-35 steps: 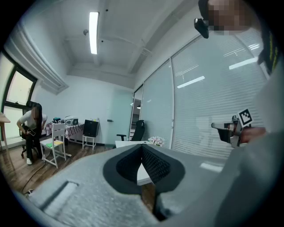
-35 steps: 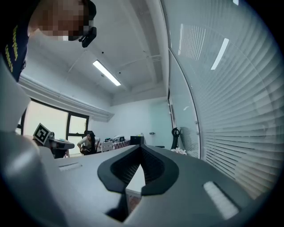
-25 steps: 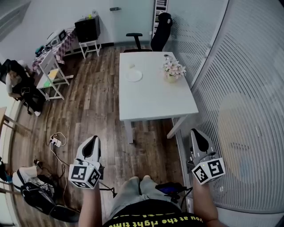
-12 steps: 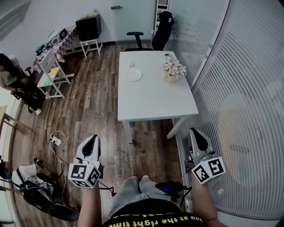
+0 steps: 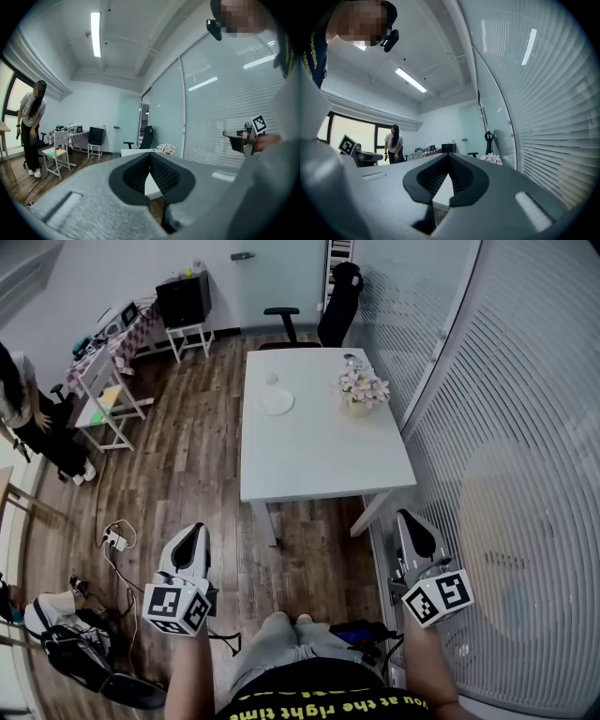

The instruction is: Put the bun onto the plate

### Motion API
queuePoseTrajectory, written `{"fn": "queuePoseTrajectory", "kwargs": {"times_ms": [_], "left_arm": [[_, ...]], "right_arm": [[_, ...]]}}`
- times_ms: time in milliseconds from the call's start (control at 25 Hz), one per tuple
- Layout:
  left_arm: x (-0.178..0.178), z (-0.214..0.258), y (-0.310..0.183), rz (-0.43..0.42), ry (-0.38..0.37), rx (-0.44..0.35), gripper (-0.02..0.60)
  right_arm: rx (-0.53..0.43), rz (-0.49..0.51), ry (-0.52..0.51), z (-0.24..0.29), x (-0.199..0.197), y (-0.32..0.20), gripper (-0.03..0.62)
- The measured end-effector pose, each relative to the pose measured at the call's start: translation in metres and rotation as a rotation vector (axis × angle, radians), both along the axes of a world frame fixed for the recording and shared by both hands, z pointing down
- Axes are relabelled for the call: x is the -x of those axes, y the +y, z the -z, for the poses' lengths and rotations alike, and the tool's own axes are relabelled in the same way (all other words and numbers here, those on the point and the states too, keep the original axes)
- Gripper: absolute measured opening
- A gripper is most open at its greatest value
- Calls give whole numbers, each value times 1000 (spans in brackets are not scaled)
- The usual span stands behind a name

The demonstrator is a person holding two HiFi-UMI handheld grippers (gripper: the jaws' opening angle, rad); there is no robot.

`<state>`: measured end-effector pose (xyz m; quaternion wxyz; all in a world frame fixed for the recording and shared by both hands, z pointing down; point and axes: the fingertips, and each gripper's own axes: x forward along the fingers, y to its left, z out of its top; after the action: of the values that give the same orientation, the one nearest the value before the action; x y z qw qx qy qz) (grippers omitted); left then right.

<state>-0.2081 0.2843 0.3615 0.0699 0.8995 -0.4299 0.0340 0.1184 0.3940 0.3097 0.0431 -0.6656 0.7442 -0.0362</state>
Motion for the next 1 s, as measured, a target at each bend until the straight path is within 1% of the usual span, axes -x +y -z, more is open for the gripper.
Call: {"fn": "queuePoseTrajectory", "kwargs": {"times_ms": [200, 480, 680, 1000], "left_arm": [[-10, -5, -11, 0, -4, 2, 3], [-16, -7, -24, -2, -3, 9, 3], [-25, -12, -42, -1, 3, 15, 3], [-47, -22, -72, -24, 14, 25, 3]], "right_arm": [[3, -1, -9, -6, -9, -10, 6], [14, 9, -18, -9, -12, -24, 6], [21, 17, -13, -13, -17, -39, 6], [40, 7, -4, -19, -32, -59, 6]]}}
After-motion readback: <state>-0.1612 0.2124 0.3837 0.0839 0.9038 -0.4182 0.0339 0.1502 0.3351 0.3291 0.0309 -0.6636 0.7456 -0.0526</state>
